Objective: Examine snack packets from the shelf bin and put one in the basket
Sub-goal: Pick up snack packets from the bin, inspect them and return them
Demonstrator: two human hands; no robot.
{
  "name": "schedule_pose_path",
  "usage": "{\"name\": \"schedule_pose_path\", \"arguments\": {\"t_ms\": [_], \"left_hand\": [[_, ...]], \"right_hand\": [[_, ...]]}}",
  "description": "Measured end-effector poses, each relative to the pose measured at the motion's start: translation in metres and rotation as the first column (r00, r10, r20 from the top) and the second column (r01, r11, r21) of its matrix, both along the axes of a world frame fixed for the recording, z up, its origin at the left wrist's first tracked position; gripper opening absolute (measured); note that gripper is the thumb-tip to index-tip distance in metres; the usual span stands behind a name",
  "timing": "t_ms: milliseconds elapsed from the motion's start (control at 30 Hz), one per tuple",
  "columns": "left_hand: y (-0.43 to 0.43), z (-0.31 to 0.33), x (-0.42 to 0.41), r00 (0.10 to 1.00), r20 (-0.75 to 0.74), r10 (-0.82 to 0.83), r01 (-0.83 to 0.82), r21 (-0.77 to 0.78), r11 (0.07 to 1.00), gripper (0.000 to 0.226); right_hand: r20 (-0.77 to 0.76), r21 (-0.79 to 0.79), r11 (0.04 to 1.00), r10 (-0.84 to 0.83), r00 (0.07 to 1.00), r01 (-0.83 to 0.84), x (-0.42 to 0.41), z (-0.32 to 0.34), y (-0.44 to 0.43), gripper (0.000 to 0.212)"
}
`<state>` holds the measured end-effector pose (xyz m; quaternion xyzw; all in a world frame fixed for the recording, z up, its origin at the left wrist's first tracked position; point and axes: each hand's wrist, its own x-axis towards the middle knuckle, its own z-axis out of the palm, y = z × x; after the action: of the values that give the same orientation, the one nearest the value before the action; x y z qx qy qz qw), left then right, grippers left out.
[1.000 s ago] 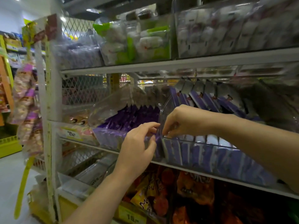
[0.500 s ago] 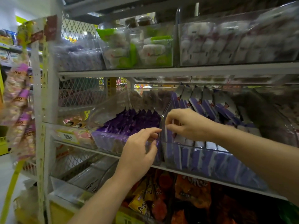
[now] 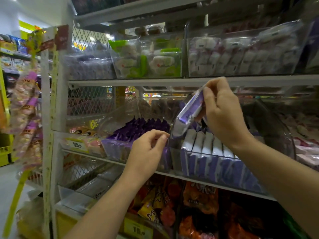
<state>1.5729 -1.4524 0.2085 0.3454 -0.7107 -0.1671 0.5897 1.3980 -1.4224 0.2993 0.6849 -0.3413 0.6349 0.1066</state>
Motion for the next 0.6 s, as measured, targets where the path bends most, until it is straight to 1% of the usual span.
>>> {"name": "schedule_pose_path", "arguments": {"t_ms": [33,67,133,167,233,300,367,400,467,533,600], "left_hand": [[0.005,0.003,0.000,0.995,-0.076,-0.058,0.065,0.092,0.994,0.028],[0.011,0.006,0.000,0.981,-0.152,-0.123,0.153,0.206,0.966,0.040],[0.023,0.009,0.003,0.930,-0.274,-0.244,0.339,0.389,0.856,0.059],[0.027,0.008,0.006,0.898,-0.324,-0.296,0.419,0.434,0.798,0.064],[0.037,0.004,0.013,0.822,-0.418,-0.387,0.556,0.447,0.701,0.068],[0.047,-0.005,0.022,0.761,-0.479,-0.437,0.636,0.418,0.649,0.061],[0.053,-0.018,0.032,0.732,-0.517,-0.444,0.662,0.389,0.640,0.050],[0.054,-0.026,0.037,0.736,-0.529,-0.422,0.651,0.383,0.655,0.045],[0.055,-0.046,0.050,0.773,-0.535,-0.342,0.585,0.390,0.711,0.042],[0.056,-0.069,0.064,0.815,-0.504,-0.285,0.518,0.414,0.749,0.043],[0.058,-0.092,0.077,0.862,-0.434,-0.263,0.462,0.458,0.759,0.047]], "right_hand": [[0.018,-0.048,0.999,0.017,1.000,-0.016,0.002,-0.006,0.009,0.011],[0.042,-0.081,0.996,0.044,0.998,-0.041,0.006,-0.014,0.016,0.010],[0.088,-0.131,0.986,0.115,0.989,-0.102,0.013,-0.034,0.028,0.009],[0.100,-0.162,0.978,0.146,0.984,-0.129,0.018,-0.046,0.032,0.010],[0.104,-0.193,0.964,0.206,0.973,-0.184,0.031,-0.072,0.037,0.012],[0.084,-0.164,0.952,0.274,0.958,-0.257,0.045,-0.099,0.037,0.014],[0.069,-0.105,0.937,0.342,0.937,-0.334,0.056,-0.124,0.034,0.011],[0.074,-0.060,0.928,0.373,0.925,-0.369,0.060,-0.136,0.033,0.010],[0.105,0.023,0.911,0.406,0.908,-0.411,0.067,-0.159,0.029,0.013],[0.192,0.122,0.877,0.438,0.878,-0.465,0.074,-0.179,0.027,0.014],[0.365,0.251,0.776,0.478,0.799,-0.579,0.082,-0.193,0.024,0.012]]}}
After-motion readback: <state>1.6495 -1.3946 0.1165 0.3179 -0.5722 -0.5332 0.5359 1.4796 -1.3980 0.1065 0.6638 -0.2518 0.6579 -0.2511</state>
